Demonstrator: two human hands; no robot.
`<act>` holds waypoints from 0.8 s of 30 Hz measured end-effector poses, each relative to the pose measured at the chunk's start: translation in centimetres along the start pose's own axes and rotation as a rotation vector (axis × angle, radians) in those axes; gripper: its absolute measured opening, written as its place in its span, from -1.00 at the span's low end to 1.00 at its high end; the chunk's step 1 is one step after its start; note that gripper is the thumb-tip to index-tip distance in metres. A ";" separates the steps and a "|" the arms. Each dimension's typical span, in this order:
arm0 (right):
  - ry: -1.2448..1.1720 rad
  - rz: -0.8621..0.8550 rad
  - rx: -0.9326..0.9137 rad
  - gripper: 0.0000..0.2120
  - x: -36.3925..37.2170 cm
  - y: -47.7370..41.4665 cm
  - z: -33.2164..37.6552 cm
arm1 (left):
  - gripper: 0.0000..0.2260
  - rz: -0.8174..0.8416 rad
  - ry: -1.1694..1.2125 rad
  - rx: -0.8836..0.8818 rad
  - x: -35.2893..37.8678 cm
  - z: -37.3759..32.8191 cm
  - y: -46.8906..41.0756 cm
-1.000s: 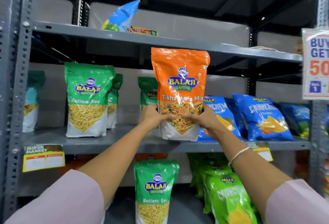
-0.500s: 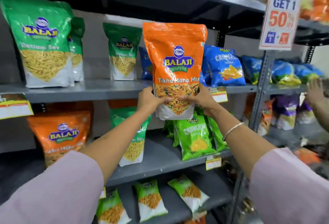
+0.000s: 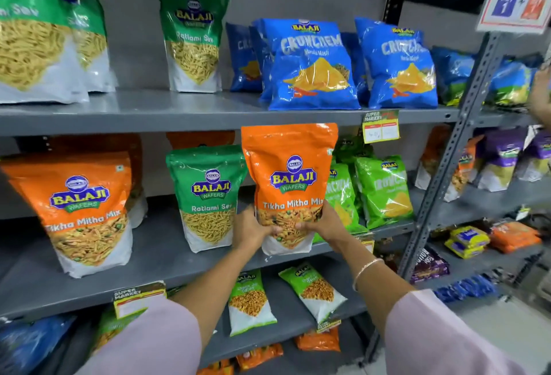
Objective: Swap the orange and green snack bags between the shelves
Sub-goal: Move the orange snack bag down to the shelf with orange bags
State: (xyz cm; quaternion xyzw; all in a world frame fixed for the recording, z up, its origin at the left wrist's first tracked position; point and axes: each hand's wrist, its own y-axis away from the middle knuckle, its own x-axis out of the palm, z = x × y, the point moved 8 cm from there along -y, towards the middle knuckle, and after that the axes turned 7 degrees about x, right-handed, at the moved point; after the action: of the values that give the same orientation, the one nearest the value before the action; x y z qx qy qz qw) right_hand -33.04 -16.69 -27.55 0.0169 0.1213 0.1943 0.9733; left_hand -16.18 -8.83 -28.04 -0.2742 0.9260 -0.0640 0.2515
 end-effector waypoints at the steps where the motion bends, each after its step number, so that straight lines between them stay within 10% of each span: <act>1: 0.009 0.010 0.019 -0.36 0.2 -0.9 -0.8 | -0.41 0.001 -0.004 -0.023 0.7 1.0 -0.4; 24: 0.078 0.153 0.161 -0.25 2.3 -13.0 -5.3 | -0.39 0.022 -0.055 -0.192 5.6 8.2 -8.5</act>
State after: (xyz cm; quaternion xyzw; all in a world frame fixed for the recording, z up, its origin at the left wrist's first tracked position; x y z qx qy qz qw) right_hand -27.45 -27.88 -34.27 0.0964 0.1727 0.2581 0.9457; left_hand -12.08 -18.85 -35.40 -0.2882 0.9236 0.0353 0.2504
